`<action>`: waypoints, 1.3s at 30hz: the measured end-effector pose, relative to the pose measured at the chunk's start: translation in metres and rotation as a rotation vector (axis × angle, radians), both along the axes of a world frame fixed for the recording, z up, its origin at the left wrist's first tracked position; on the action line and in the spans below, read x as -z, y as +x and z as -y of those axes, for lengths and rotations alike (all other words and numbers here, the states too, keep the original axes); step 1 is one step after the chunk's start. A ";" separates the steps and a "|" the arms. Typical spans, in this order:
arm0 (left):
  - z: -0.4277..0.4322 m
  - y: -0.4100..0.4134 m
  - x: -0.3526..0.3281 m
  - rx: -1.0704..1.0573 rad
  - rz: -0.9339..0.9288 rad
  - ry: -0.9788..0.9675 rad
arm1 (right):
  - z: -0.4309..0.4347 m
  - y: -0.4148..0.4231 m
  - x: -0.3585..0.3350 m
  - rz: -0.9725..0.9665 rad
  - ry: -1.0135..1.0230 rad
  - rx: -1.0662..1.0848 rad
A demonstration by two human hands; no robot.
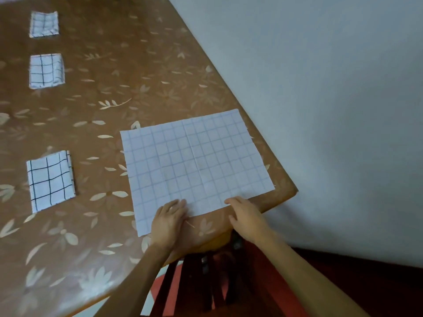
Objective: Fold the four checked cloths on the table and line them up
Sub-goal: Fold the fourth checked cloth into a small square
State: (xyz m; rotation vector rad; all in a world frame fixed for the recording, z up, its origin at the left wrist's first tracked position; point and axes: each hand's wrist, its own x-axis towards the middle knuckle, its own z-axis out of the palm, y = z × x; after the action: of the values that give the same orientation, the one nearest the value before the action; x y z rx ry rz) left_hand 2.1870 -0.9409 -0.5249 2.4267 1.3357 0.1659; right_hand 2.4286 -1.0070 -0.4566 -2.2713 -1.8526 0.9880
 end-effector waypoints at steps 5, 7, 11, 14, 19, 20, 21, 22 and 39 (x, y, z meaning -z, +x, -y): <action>0.001 -0.003 0.002 -0.071 0.003 -0.016 | -0.007 0.000 0.015 0.064 0.080 -0.105; 0.001 -0.003 -0.003 -0.089 0.061 -0.036 | -0.006 0.002 0.021 0.102 0.104 -0.154; 0.012 -0.016 -0.025 -0.070 0.168 -0.125 | -0.004 0.007 0.033 0.161 0.141 -0.181; 0.018 -0.036 -0.032 -0.080 0.186 -0.127 | -0.001 0.012 0.038 0.185 0.216 -0.139; 0.017 -0.071 -0.026 0.066 0.047 -0.079 | 0.006 0.029 0.036 0.100 0.265 -0.019; 0.017 -0.076 -0.022 0.086 -0.001 -0.102 | 0.007 0.033 0.033 0.092 0.255 -0.021; 0.016 -0.082 -0.018 0.095 -0.034 -0.115 | 0.008 0.037 0.030 0.080 0.254 -0.030; 0.014 -0.087 -0.014 0.106 -0.056 -0.121 | 0.008 0.041 0.026 0.063 0.256 -0.040; -0.041 -0.138 -0.061 -0.461 0.508 -0.559 | 0.004 0.109 -0.026 -0.524 0.050 0.415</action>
State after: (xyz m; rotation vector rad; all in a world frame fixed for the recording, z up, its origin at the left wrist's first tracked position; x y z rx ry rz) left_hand 2.0494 -0.8995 -0.4638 1.4693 1.4284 0.4283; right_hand 2.5378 -1.0105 -0.4302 -1.9839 -1.1309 1.2758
